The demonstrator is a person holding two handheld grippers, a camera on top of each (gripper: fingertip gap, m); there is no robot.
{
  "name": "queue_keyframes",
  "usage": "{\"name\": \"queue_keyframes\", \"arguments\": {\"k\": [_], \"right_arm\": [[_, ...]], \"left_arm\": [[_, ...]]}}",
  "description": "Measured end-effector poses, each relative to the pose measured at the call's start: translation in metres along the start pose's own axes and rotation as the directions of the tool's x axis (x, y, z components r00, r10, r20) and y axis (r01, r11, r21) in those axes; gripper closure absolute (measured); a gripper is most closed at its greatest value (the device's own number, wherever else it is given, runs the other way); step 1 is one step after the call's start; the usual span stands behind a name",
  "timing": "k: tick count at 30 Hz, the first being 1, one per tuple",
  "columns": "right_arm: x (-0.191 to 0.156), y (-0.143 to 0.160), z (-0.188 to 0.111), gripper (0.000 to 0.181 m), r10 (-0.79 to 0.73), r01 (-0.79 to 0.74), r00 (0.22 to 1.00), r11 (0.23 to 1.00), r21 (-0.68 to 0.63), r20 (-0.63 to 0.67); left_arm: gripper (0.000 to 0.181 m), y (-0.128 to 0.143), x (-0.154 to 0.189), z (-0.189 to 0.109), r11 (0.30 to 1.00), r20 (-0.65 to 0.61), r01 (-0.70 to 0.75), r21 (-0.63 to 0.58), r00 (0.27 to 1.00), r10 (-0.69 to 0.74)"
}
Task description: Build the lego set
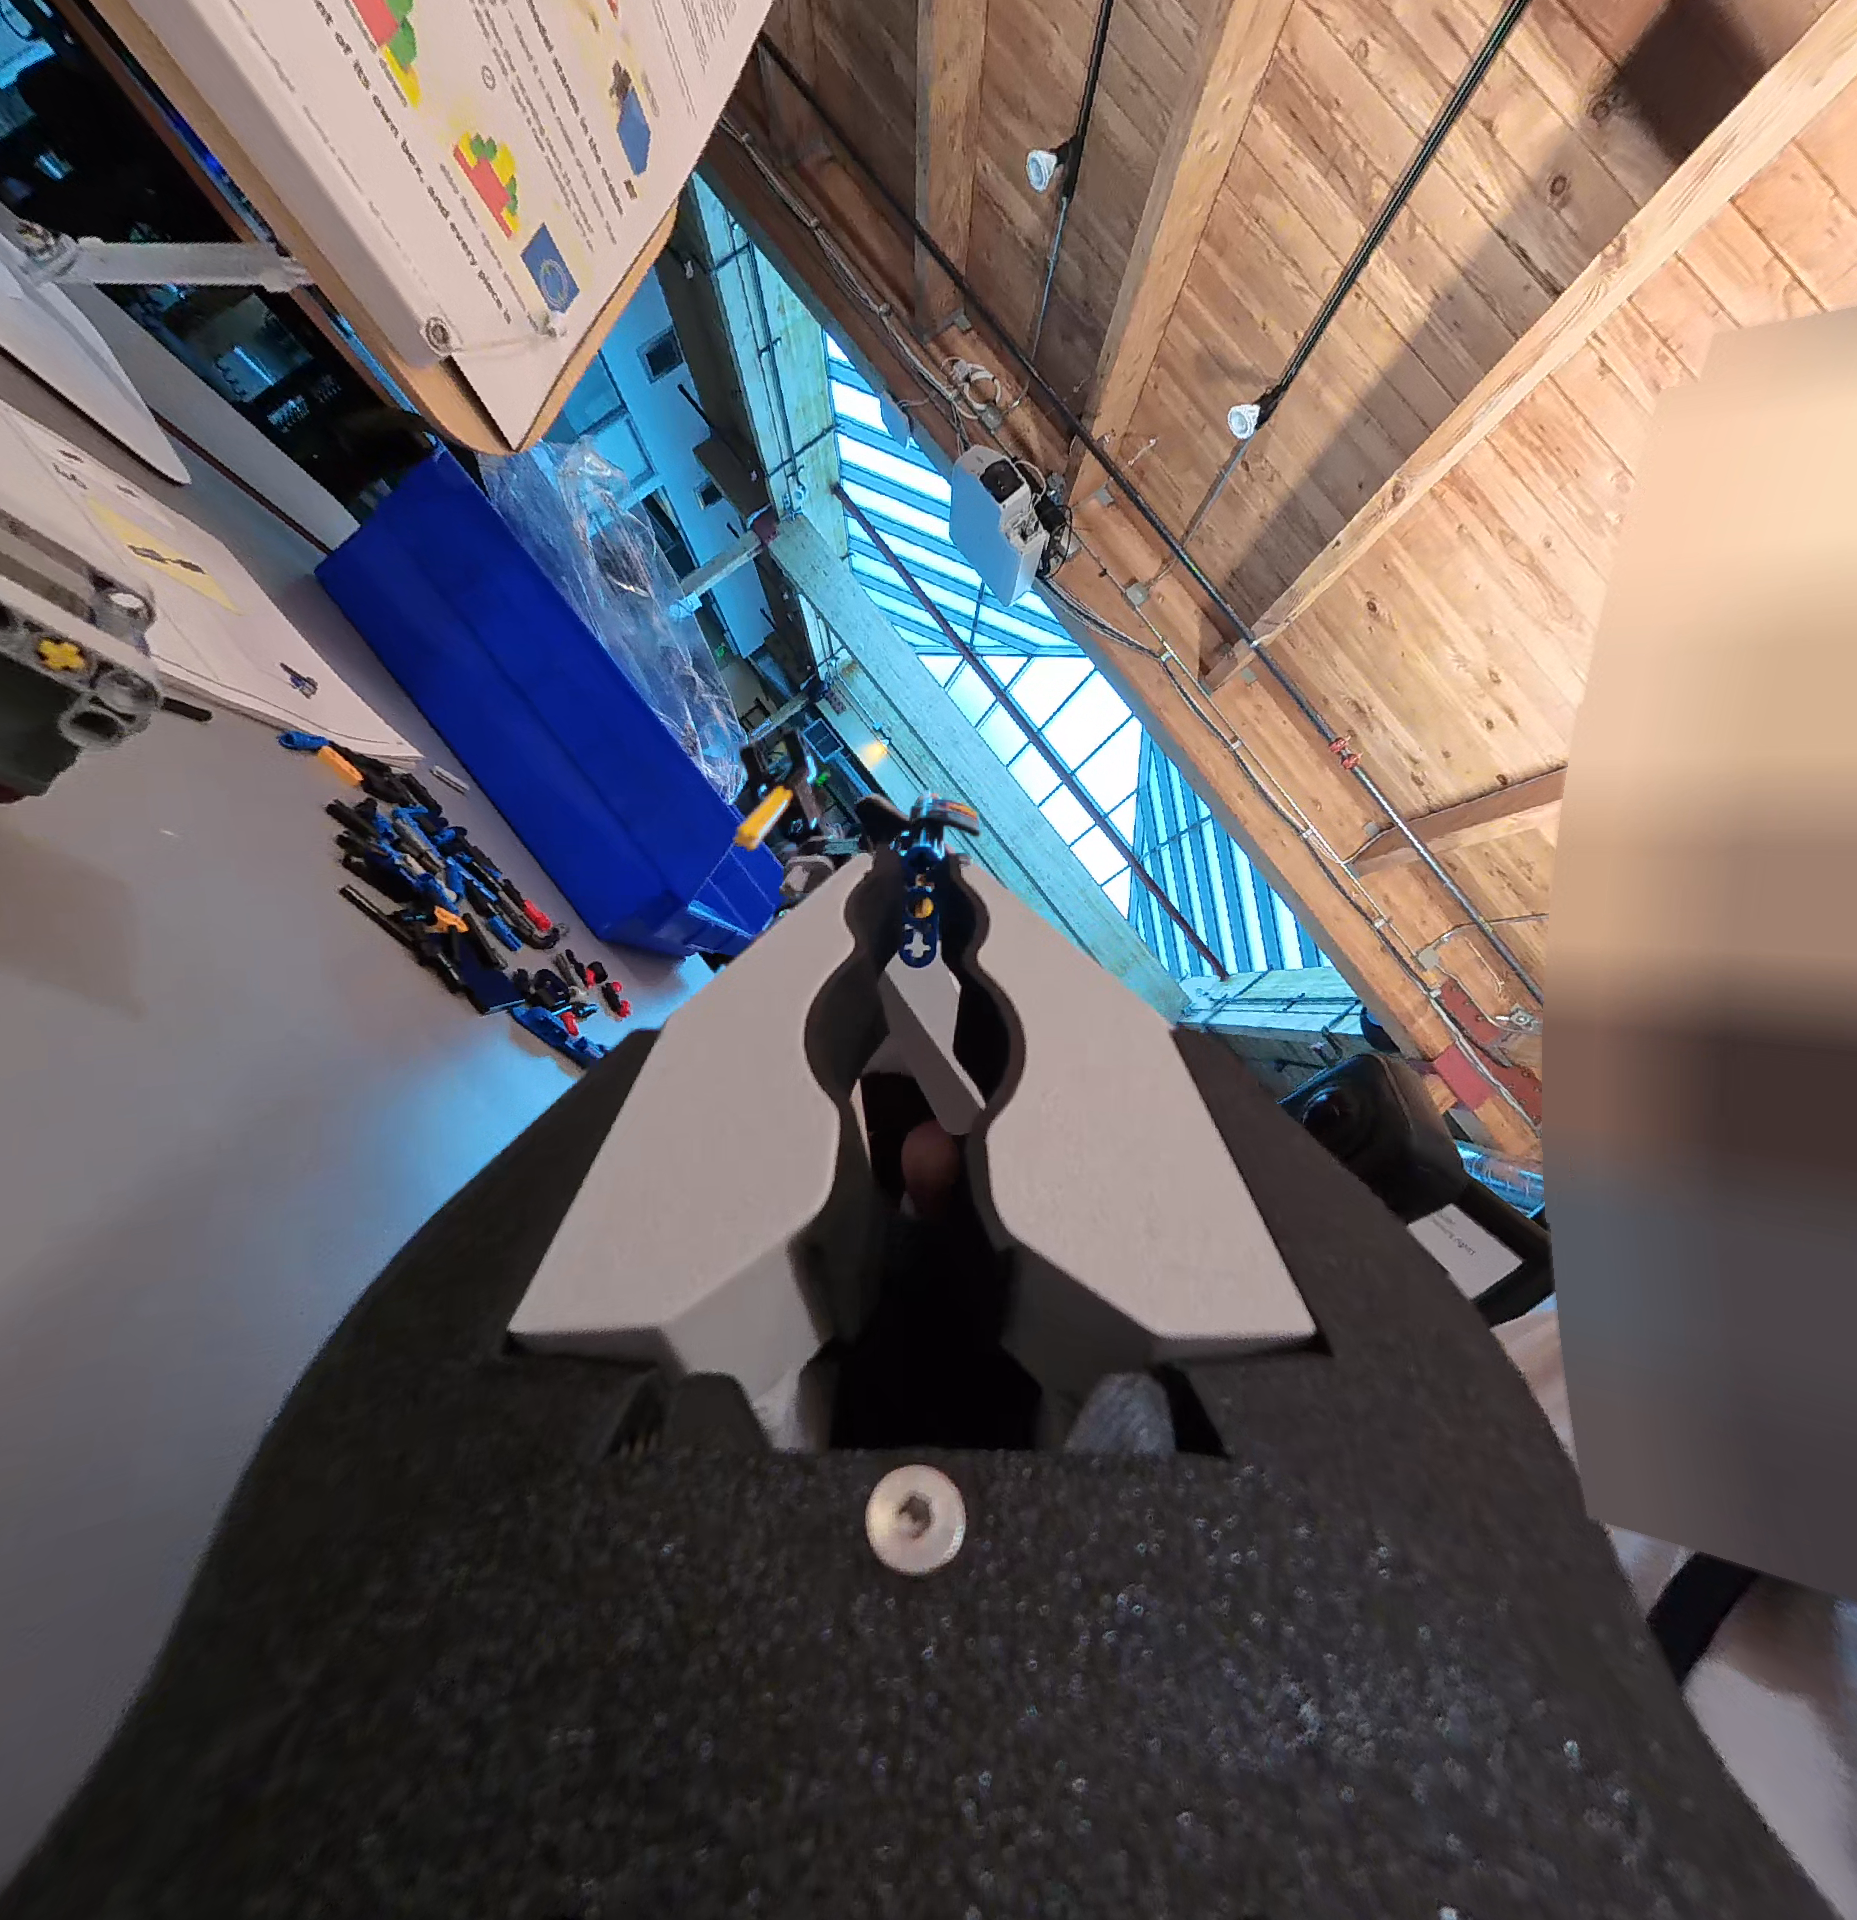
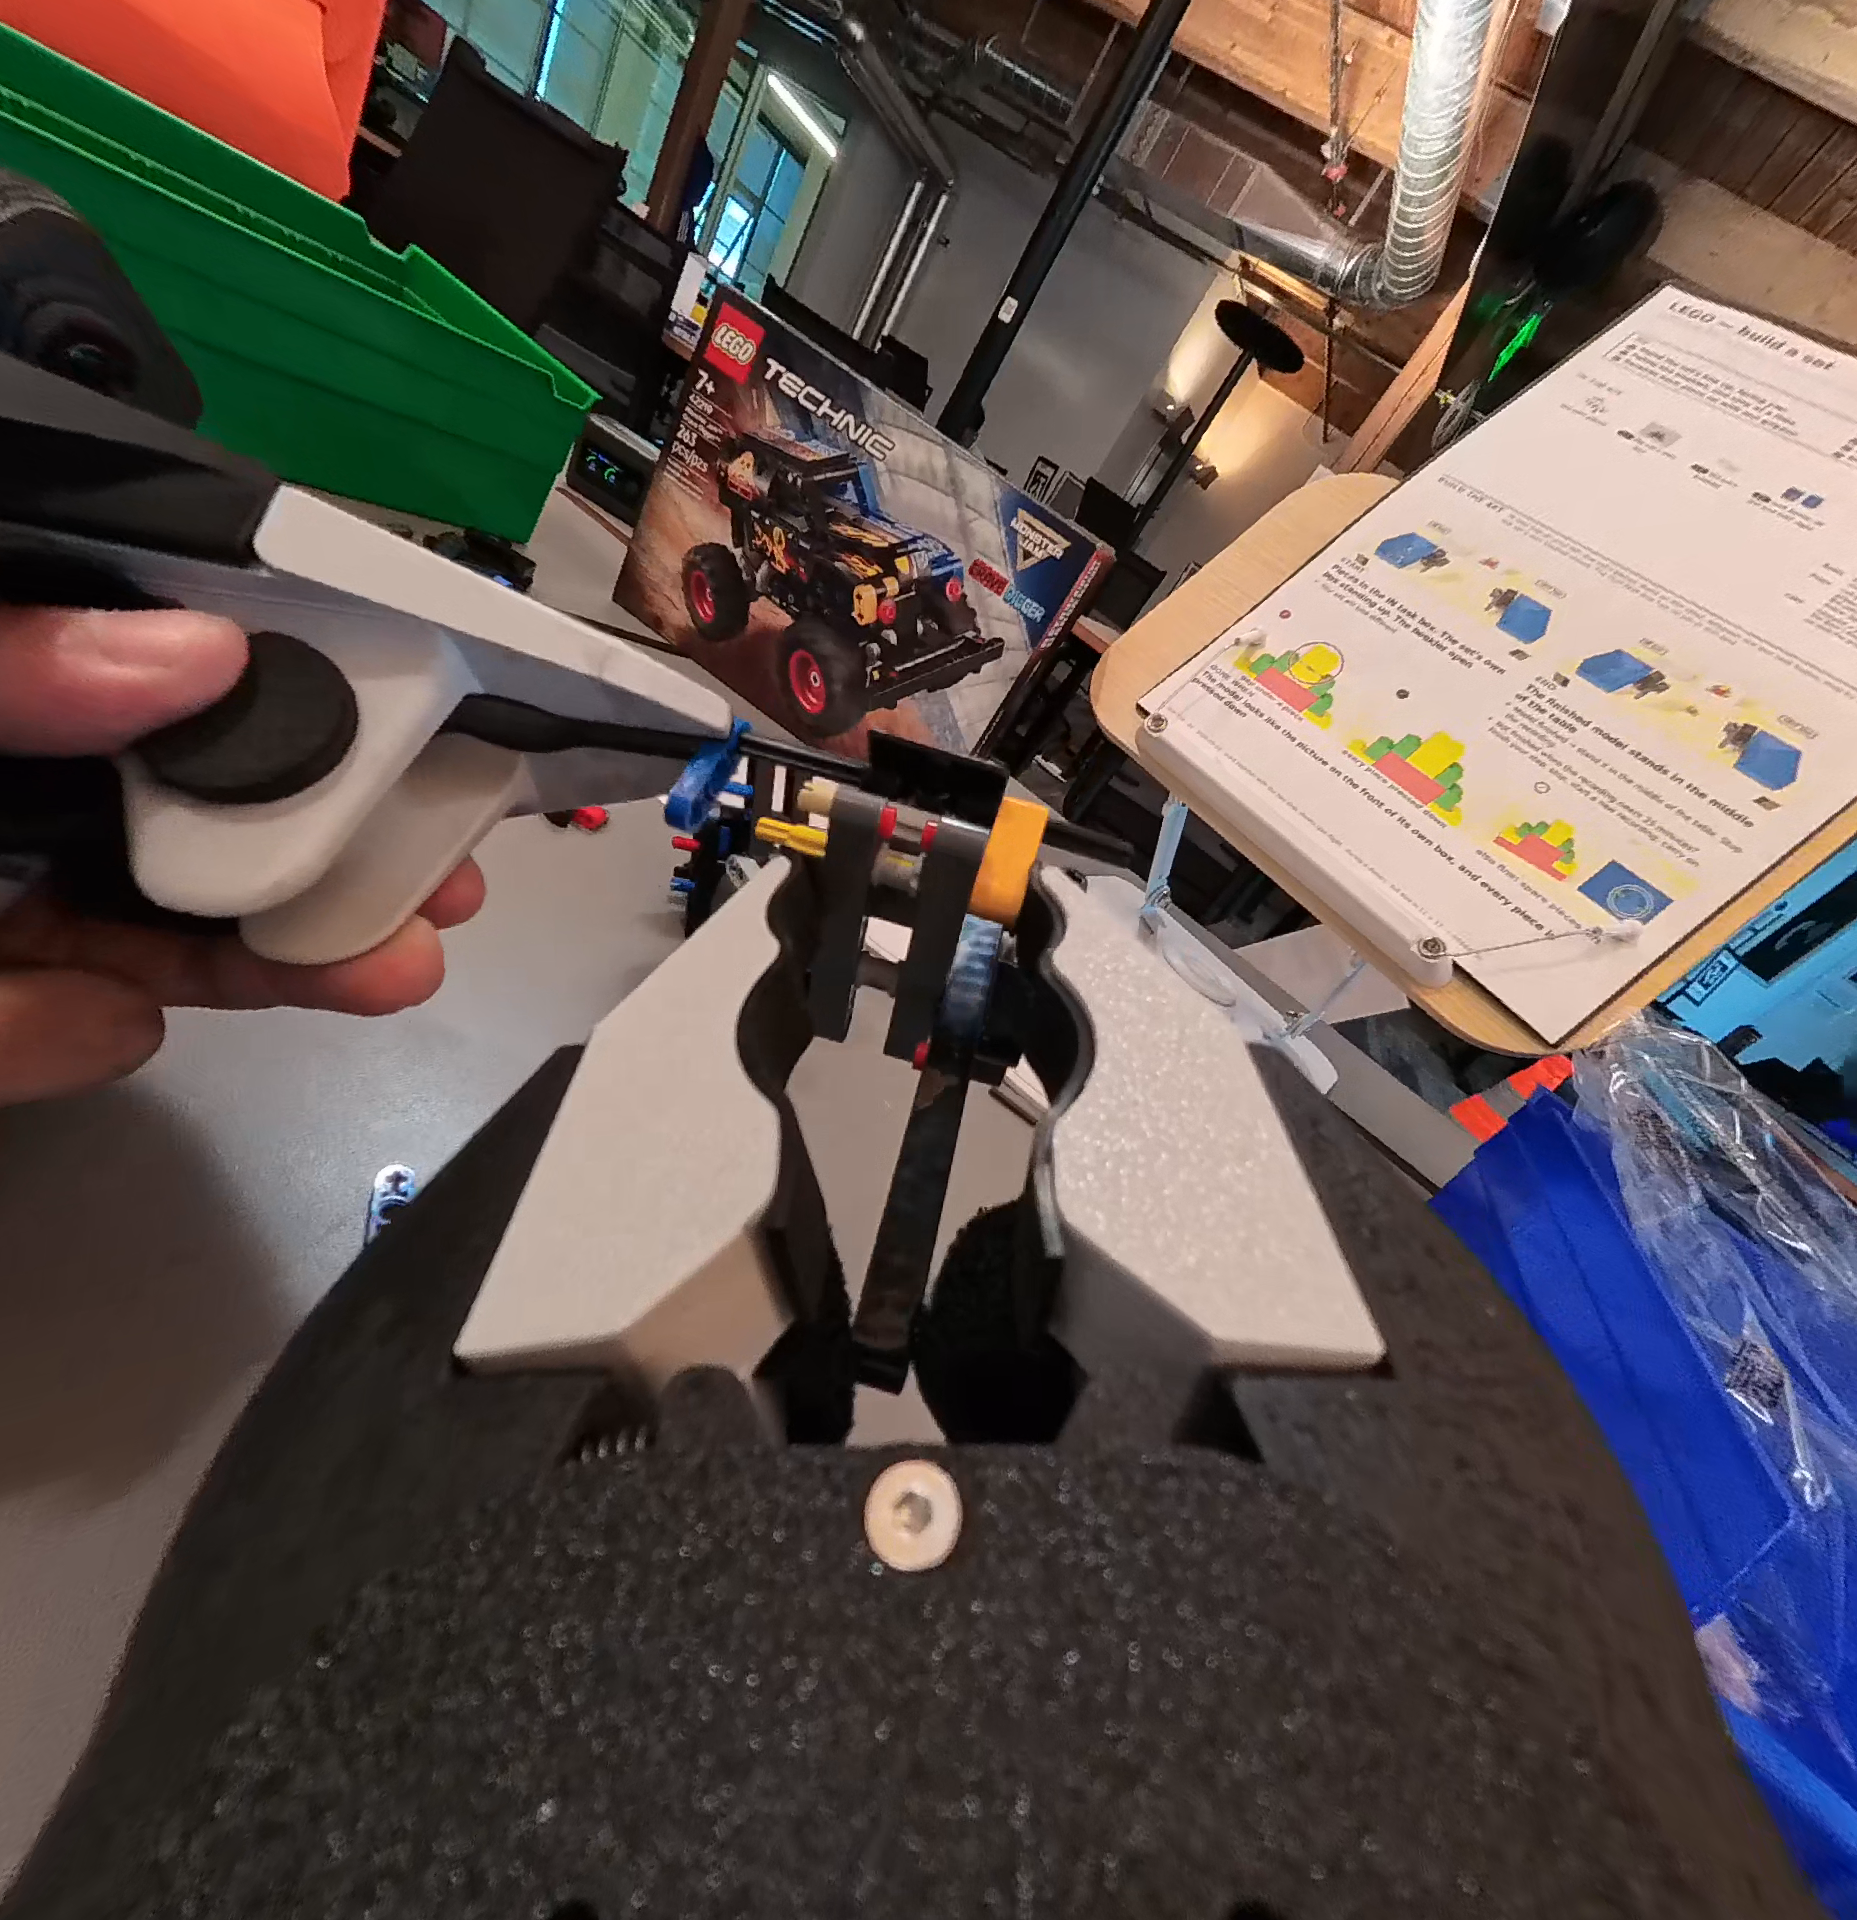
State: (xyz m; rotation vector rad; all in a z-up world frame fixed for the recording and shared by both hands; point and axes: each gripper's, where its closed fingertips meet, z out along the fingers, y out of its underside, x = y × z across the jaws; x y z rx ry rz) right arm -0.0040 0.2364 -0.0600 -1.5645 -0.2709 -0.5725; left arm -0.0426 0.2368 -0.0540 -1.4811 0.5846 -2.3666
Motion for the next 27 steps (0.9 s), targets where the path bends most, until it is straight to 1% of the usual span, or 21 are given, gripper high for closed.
{"name": "queue_keyframes", "arguments": {"k": [5, 18, 19, 23, 27], "right_arm": [[-0.002, 0.0, 0.0, 0.144, -0.035, 0.035, 0.999, 0.999, 0.001, 0.001], [-0.005, -0.001, 0.001, 0.143, -0.056, 0.056, 0.998, 0.998, -0.001, -0.023], [-0.004, 0.0, 0.002, 0.143, -0.059, 0.058, 0.998, 0.998, -0.004, -0.022], [-0.005, 0.001, 0.005, 0.142, 0.068, -0.068, 0.998, 0.998, 0.013, 0.008], [-0.015, 0.008, 0.009, 0.131, 0.168, -0.166, 0.981, 0.986, -0.033, 0.1]], "left_arm": [[0.176, -0.001, 0.0, -0.002, 0.997, -0.027, 0.074, 0.019, 0.997, -0.073], [0.176, -0.007, -0.002, -0.004, 0.957, -0.105, 0.228, 0.178, 0.972, -0.212], [0.176, -0.006, -0.002, -0.003, 0.959, -0.101, 0.224, 0.176, 0.973, -0.209], [0.176, -0.014, 0.0, 0.001, 0.981, -0.064, 0.14, 0.138, 0.989, -0.132], [0.177, -0.016, -0.01, 0.001, 0.996, 0.034, 0.061, 0.059, 0.997, -0.063]]}}
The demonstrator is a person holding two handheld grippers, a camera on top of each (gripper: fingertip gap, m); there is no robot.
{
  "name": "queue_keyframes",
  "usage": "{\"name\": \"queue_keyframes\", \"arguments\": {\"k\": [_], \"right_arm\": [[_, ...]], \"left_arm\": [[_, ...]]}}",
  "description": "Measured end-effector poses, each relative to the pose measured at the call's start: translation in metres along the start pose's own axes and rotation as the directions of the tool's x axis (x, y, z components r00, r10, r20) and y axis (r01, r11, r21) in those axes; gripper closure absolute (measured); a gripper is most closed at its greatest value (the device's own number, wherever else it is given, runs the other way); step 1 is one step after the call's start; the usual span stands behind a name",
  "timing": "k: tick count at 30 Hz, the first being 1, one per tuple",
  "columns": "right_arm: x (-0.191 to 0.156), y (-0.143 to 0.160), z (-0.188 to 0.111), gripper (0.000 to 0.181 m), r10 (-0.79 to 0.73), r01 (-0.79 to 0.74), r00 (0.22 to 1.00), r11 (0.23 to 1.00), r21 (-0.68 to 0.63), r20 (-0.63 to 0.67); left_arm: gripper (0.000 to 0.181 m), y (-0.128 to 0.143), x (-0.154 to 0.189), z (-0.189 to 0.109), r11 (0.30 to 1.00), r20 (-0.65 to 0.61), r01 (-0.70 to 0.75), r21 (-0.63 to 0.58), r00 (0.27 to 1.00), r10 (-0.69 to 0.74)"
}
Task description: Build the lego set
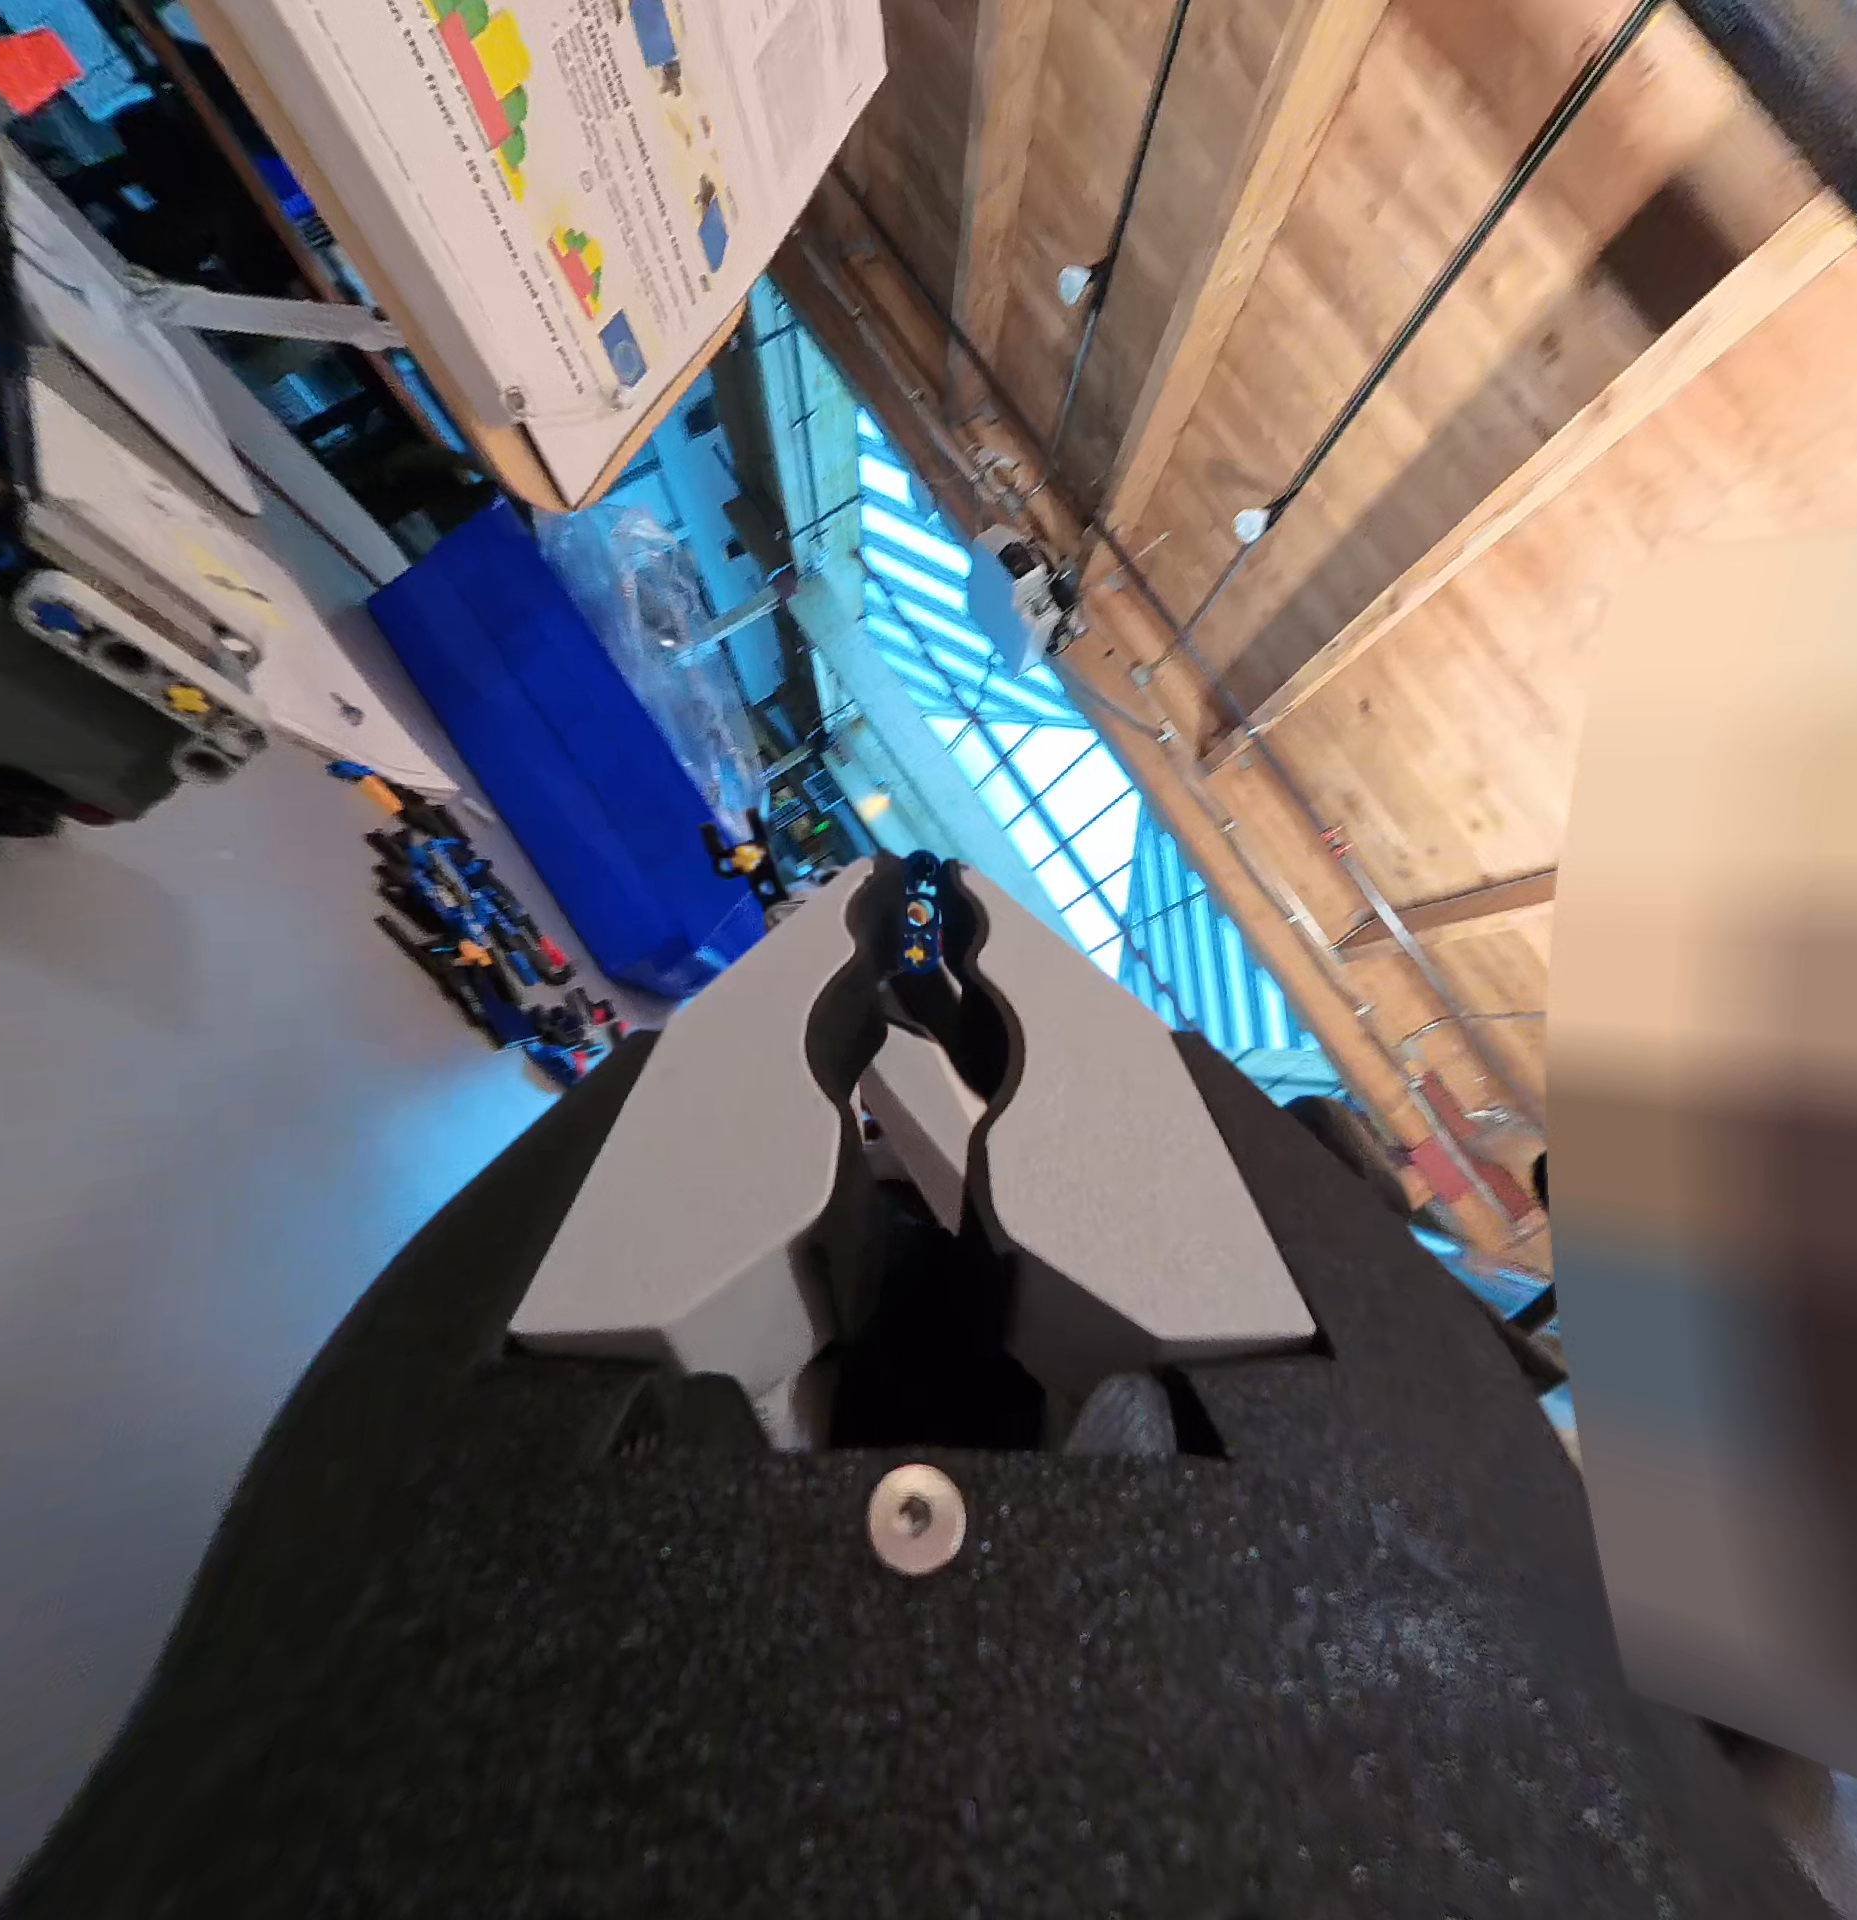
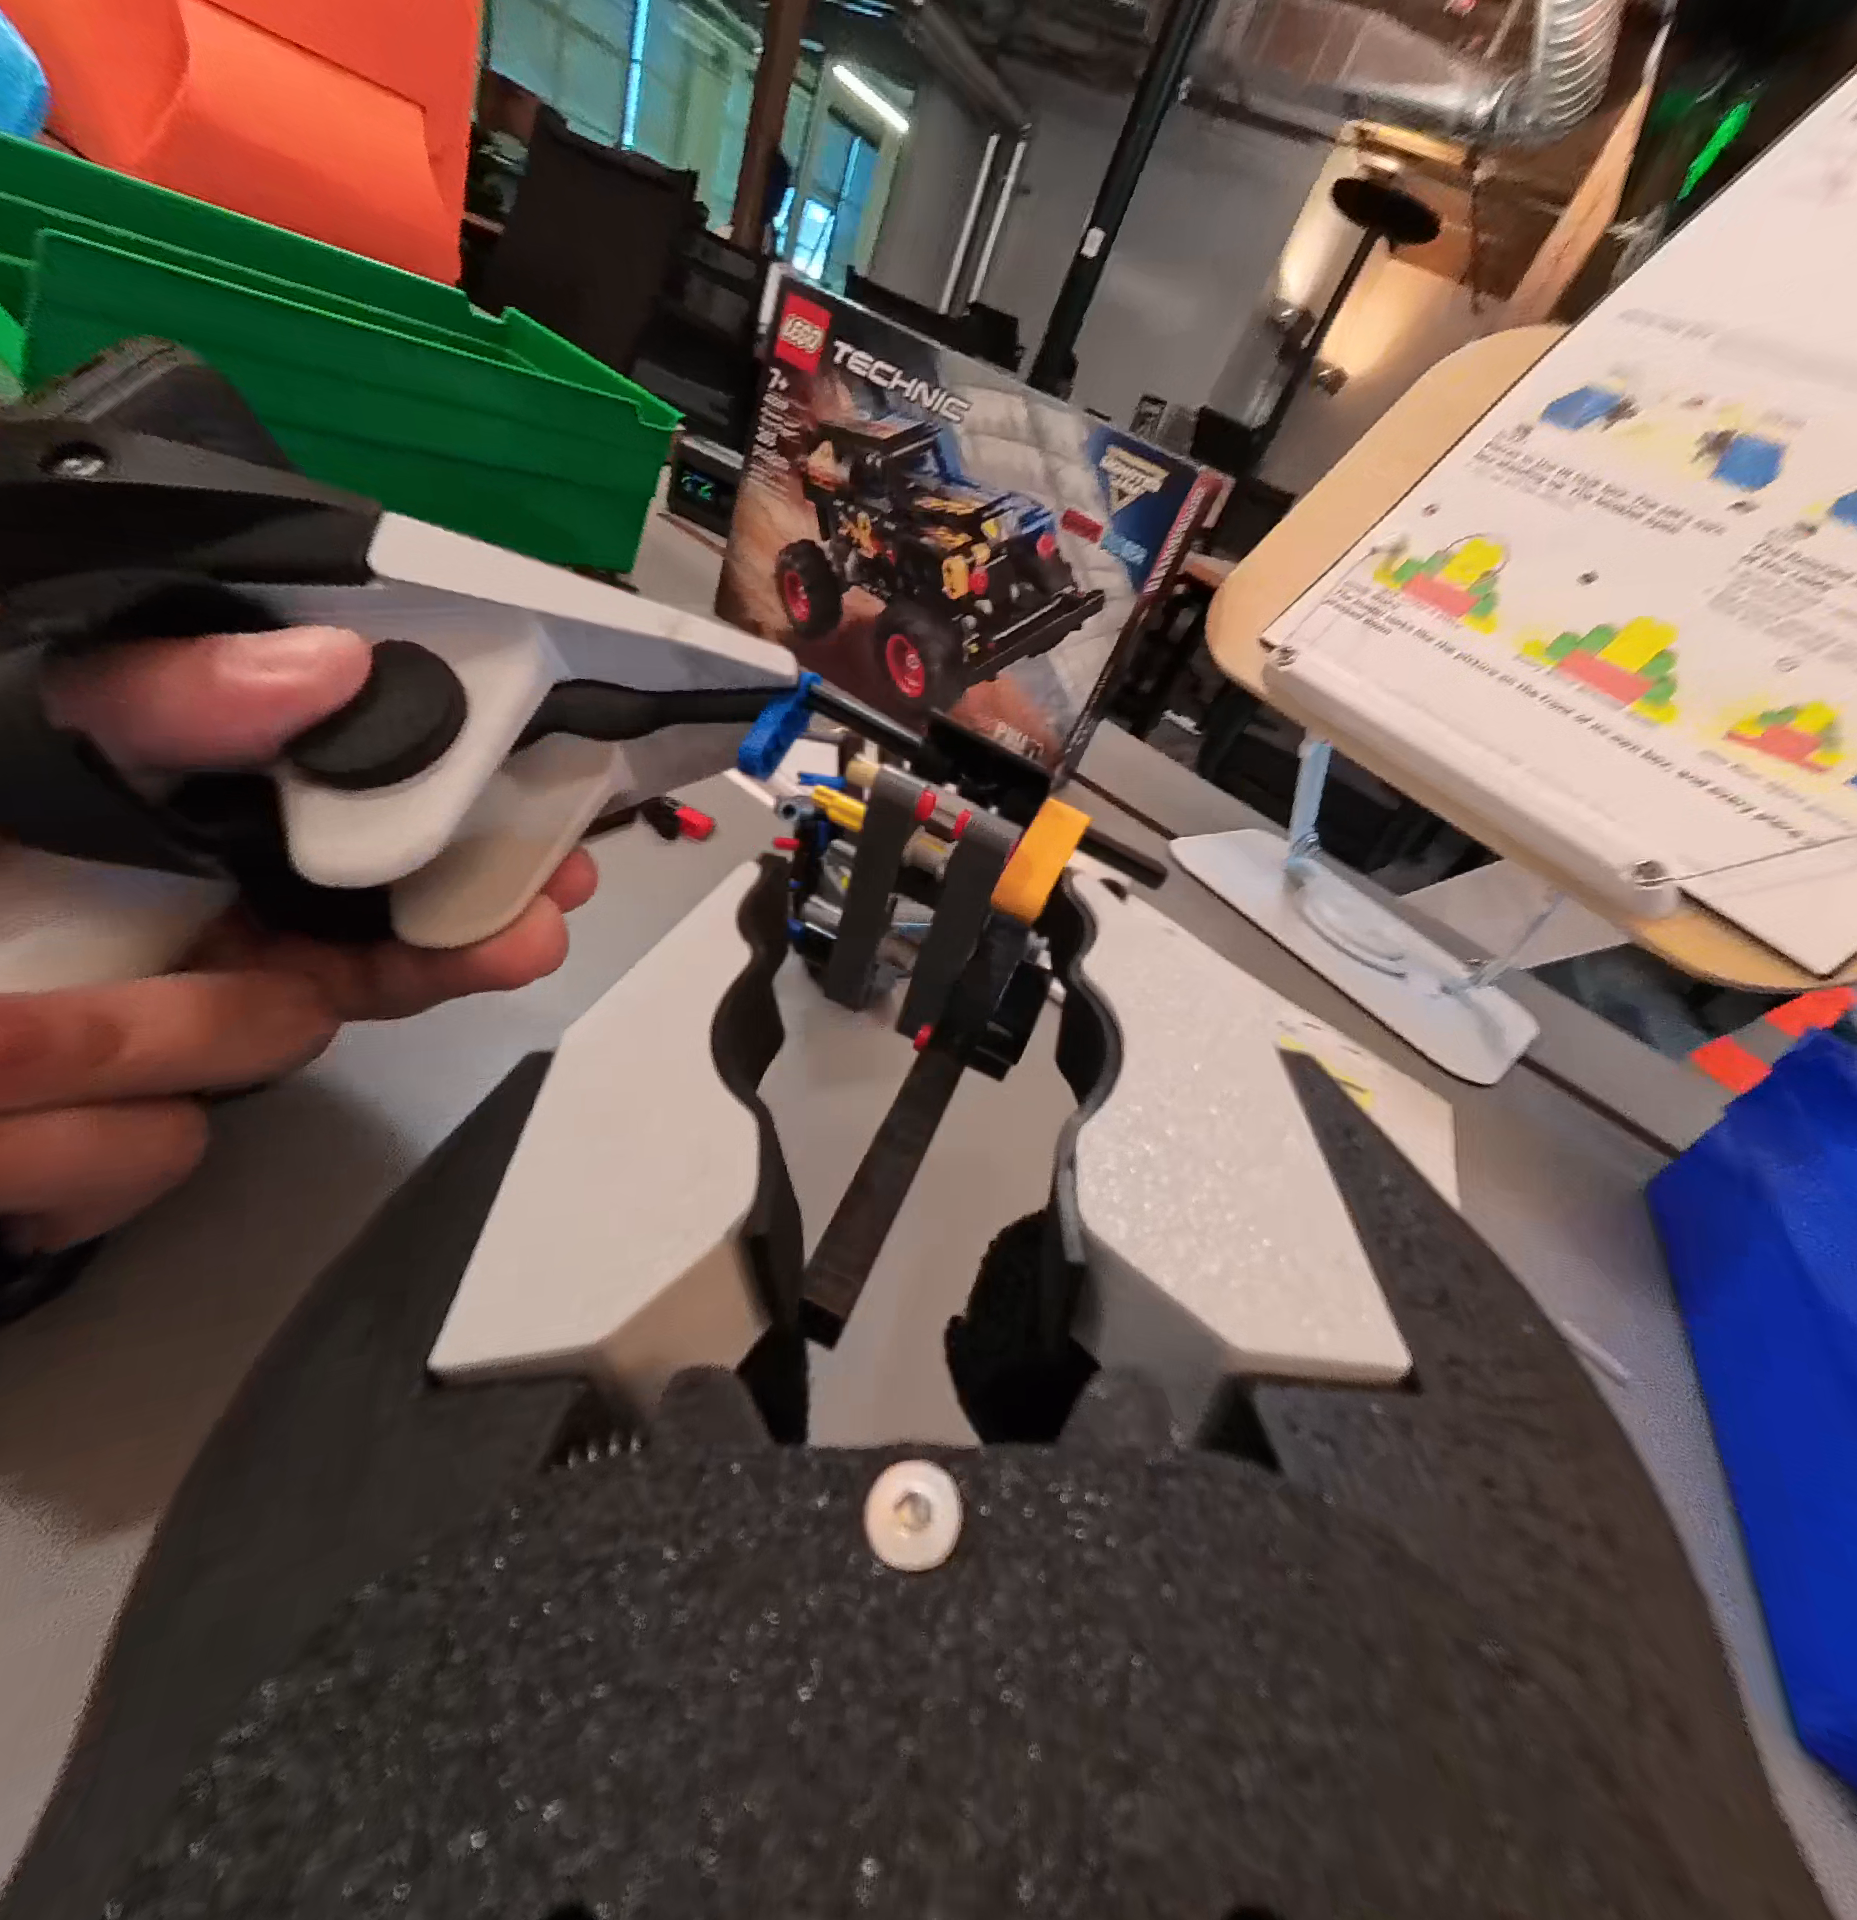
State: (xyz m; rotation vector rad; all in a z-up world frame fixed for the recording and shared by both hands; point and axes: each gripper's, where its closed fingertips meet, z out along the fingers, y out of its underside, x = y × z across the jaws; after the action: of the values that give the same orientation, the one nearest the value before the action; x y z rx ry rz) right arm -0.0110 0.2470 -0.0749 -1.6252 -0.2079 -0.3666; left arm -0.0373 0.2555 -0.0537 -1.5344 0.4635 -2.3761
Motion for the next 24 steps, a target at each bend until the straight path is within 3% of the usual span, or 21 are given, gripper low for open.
{"name": "queue_keyframes", "arguments": {"k": [7, 14, 18, 24], "right_arm": [[-0.013, 0.014, 0.001, 0.135, 0.143, -0.131, 0.978, 0.987, -0.088, 0.149], [-0.033, 0.033, -0.005, 0.145, 0.207, -0.159, 0.936, 0.97, -0.185, 0.284], [-0.037, 0.034, -0.013, 0.15, 0.21, -0.144, 0.918, 0.967, -0.21, 0.337], [-0.031, 0.036, -0.027, 0.154, 0.218, -0.091, 0.851, 0.957, -0.274, 0.477]], "left_arm": [[0.176, -0.003, -0.016, -0.005, 0.994, 0.082, -0.035, -0.104, 0.996, 0.043], [0.177, -0.004, -0.019, -0.014, 0.971, 0.101, -0.053, -0.232, 0.992, 0.078], [0.176, 0.002, -0.025, -0.018, 0.942, 0.124, -0.047, -0.334, 0.988, 0.093], [0.176, -0.003, -0.024, -0.032, 0.934, 0.153, -0.063, -0.351, 0.981, 0.123]]}}
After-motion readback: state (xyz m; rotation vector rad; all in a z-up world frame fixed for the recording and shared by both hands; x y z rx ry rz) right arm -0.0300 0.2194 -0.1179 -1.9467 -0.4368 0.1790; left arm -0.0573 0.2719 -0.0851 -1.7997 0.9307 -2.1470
